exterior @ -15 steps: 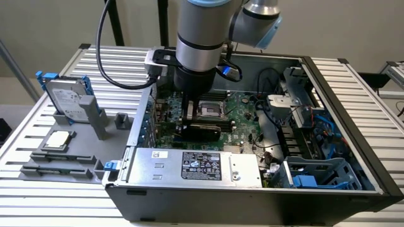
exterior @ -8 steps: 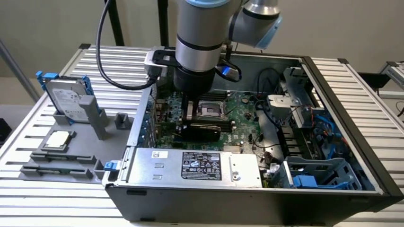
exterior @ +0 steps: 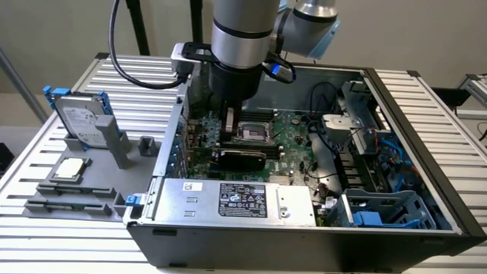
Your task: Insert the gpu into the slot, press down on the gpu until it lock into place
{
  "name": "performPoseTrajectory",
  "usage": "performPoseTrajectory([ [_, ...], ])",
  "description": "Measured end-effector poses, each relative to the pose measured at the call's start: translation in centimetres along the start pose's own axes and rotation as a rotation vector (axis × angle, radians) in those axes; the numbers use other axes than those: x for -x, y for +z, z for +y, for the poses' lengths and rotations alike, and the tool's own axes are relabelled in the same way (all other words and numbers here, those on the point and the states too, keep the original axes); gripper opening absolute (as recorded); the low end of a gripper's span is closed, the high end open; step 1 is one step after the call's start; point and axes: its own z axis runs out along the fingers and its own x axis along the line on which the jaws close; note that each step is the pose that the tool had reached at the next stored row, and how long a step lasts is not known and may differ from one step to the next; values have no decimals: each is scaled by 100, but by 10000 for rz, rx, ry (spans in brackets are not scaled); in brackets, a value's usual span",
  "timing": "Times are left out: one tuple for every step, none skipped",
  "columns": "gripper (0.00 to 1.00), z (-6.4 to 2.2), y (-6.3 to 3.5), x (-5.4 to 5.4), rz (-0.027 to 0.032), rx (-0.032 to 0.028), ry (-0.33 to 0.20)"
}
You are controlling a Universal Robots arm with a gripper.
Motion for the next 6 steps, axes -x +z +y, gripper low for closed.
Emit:
performPoseTrajectory([
  [11, 0, 0, 0, -1, -1, 0],
  [11, 0, 0, 0, -2, -1, 0],
  [11, -1, 0, 0, 0, 0, 0],
  [11, -1, -1, 0, 1, 0, -1],
  [11, -1, -1, 0, 0, 0, -1],
  [11, 0, -1, 0, 0, 0, 0],
])
